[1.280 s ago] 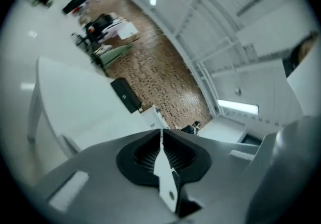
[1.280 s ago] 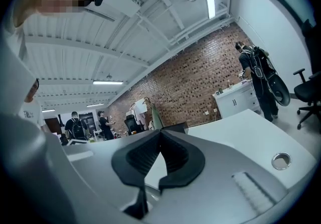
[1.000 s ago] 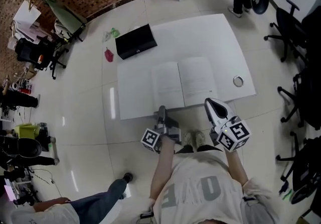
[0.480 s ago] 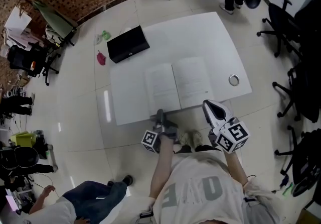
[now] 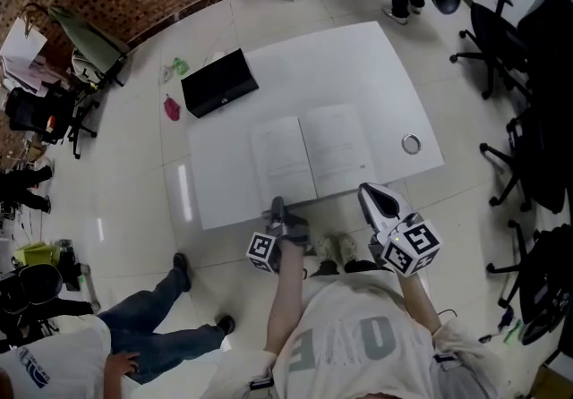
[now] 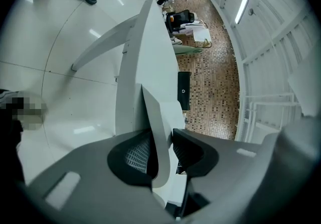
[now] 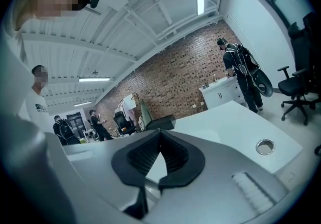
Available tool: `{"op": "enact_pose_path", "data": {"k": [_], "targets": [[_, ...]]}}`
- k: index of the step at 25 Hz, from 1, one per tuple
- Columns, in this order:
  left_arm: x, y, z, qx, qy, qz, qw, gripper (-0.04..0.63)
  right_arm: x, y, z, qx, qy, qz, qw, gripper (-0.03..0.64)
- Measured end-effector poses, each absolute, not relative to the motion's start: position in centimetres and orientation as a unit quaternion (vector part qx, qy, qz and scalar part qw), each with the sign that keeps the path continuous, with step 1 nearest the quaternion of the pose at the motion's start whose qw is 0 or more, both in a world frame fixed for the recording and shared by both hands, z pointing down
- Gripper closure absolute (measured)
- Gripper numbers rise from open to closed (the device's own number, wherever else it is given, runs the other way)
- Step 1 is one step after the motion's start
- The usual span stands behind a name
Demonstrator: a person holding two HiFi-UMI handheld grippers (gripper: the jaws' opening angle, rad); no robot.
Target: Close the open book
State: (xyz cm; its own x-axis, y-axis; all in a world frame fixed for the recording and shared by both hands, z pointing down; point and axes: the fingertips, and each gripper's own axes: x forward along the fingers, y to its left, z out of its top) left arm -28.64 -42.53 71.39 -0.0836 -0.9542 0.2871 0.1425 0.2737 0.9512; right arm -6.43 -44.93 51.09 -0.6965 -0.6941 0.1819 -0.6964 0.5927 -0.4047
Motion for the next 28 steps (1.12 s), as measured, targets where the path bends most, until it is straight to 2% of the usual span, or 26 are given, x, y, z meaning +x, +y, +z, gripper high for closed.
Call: {"op": "enact_pose_path", "data": {"k": [7,18,25,28], "targets": [[-28.8,-42.8,70.3,0.405,-0.602,-0.431,0.536,0.472,-6.5,-44.9,51.1,0.388,-0.893,0.228,0.004,0.621],[-25.0,-43.9,62.2,0.592,-0.709,-0.208,0.322,0.499,-7.2,-43.9,50.8,0.385,-0.894,0.228,0.0,0.62],[-17.0,-45.7,58.9,0.736,-0.653,-0.038,0.175,0.485,-5.7,-43.4,50.2,0.408,-0.885,0.226,-0.012,0.62],[-11.6,-45.8,59.7,0.79,-0.592,0.005,0.157,0.485,-3.7,-43.1,50.4,0.429,-0.874,0.228,-0.019,0.62]]}}
